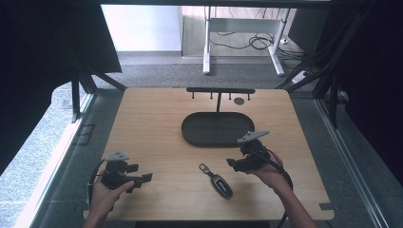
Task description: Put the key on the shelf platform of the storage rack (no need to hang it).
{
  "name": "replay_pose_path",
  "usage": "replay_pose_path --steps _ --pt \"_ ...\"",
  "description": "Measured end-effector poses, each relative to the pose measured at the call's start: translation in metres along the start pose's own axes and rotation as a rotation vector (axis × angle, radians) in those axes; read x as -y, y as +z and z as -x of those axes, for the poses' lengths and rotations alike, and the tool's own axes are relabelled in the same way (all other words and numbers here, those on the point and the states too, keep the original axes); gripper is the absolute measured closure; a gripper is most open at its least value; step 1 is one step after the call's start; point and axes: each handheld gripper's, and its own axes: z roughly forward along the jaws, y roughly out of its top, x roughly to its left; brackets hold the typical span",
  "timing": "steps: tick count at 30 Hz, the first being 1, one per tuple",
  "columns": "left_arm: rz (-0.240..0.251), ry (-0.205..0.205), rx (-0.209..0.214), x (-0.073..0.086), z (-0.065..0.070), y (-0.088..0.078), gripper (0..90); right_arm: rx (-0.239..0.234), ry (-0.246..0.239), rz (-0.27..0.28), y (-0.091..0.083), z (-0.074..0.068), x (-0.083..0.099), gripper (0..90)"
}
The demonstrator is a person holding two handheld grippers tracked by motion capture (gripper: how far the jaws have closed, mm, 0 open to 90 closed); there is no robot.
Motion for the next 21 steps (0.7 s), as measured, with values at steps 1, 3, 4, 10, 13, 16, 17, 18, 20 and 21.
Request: replay_pose_path --steps 1,3,4,10,13,16,17,18,20,21 --pt "0.001 0.000 0.000 0.000 0.000 0.000 22.7 -0.001 -0.004 -0.003 0.001 -0.002 -0.002 29.8" --pt "0.000 0.003 0.001 0.000 0.000 0.000 22.7 -0.007 -0.014 -0.007 0.003 -0.007 -0.007 29.9" --pt "0.000 0.005 0.001 0.000 0.000 0.000 22.7 -0.007 -0.014 -0.007 0.003 -0.007 -0.007 29.9" --pt "-0.003 0.009 0.000 -0.001 0.002 0.002 22.7 -0.055 -0.033 -0.022 0.008 -0.016 -0.014 29.9" --pt "-0.007 0.015 0.002 -0.001 0.003 0.003 22.7 -0.059 -0.048 -0.033 0.011 -0.020 -0.017 29.8" --pt "-0.008 0.015 0.003 -0.001 0.003 0.003 22.7 -0.063 -0.058 -0.060 0.018 -0.027 -0.019 29.8" --pt "-0.008 0.015 0.003 -0.001 0.003 0.003 22.7 -0.063 -0.058 -0.060 0.018 -0.027 -0.019 29.8" --pt "-0.008 0.016 0.004 -0.001 0.003 0.003 22.6 -0.064 -0.071 -0.079 0.021 -0.031 -0.020 29.9" --pt "-0.006 0.014 0.004 -0.001 0.002 0.003 22.6 -0.066 -0.075 -0.085 0.023 -0.032 -0.020 29.9" --pt "-0.006 0.015 0.004 -0.001 0.002 0.003 22.7 -0.066 -0.083 -0.094 0.025 -0.036 -0.021 29.9"
